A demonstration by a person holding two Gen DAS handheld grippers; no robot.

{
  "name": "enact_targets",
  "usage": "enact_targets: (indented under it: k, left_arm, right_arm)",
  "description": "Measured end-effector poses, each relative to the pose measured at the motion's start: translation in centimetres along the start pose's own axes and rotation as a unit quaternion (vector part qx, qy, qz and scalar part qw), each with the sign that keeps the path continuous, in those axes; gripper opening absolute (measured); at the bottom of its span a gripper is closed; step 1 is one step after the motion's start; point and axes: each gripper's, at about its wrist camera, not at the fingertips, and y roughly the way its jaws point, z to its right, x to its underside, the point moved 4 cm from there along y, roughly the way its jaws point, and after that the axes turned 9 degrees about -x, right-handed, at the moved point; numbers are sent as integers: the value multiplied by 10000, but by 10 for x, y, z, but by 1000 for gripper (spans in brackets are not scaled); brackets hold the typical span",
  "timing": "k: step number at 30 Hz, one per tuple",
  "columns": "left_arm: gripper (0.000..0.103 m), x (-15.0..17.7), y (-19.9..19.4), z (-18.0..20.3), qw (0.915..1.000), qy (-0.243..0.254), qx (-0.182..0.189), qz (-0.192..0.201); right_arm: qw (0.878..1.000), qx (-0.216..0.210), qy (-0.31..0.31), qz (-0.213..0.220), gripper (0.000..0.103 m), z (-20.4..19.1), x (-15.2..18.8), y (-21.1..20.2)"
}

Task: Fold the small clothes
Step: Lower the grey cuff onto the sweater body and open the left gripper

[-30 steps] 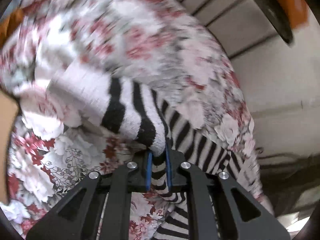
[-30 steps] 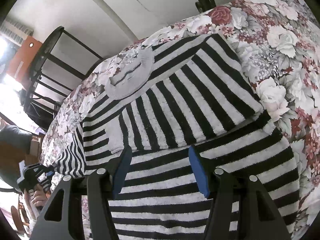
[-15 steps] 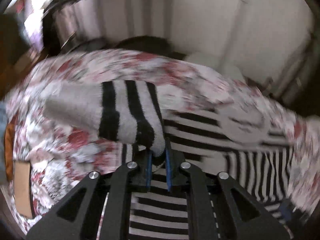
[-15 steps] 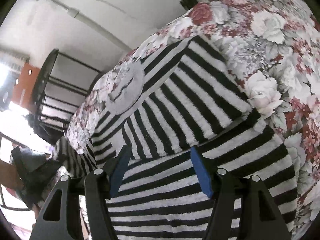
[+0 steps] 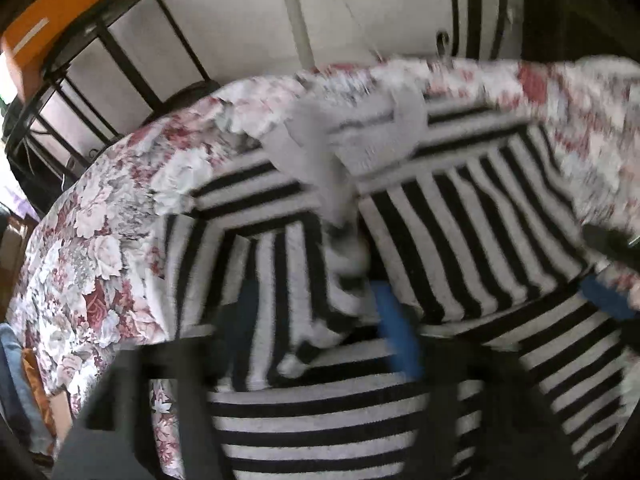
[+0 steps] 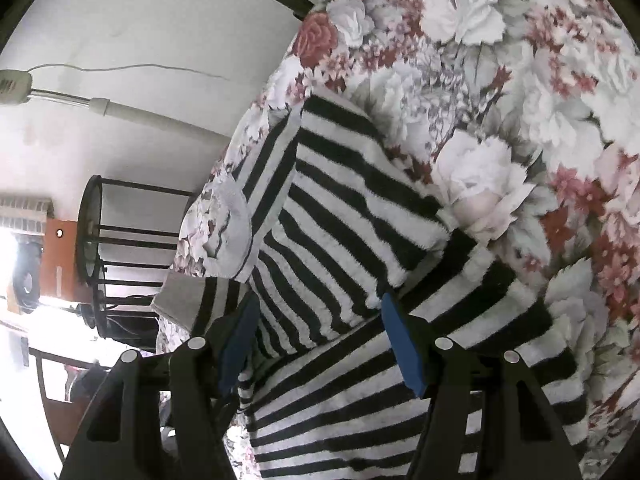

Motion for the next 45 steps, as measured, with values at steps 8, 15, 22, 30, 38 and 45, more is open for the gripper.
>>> enact_targets:
  k: [8, 15, 22, 30, 38, 45]
  left_arm:
    - [95, -12, -22, -58, 9990, -188, -133, 396]
    - [95, 8, 34, -120, 9949, -599, -655, -477]
    - [95, 26, 79, -152, 9836, -914, -995, -1191]
    - [95, 35, 105, -180, 9715, -1364, -966, -1679]
    - [95, 32, 106, -178, 9731, -1484, -896, -1516]
    - [95, 51, 134, -142, 9677, -694, -1259, -2072]
  right_arm:
    - [9989, -81, -405, -222, 64, -26, 11, 15]
    - [9992, 85, -258, -293, 63, -2, 8, 33]
    - [9976, -204, -311, -577, 53, -7, 12, 71]
    - [9959, 34, -739, -512, 32, -15, 18, 98]
    - [9753, -39, -2155, 481, 7, -86, 4, 45]
    - [9934, 688, -893, -208, 9, -2, -8, 78]
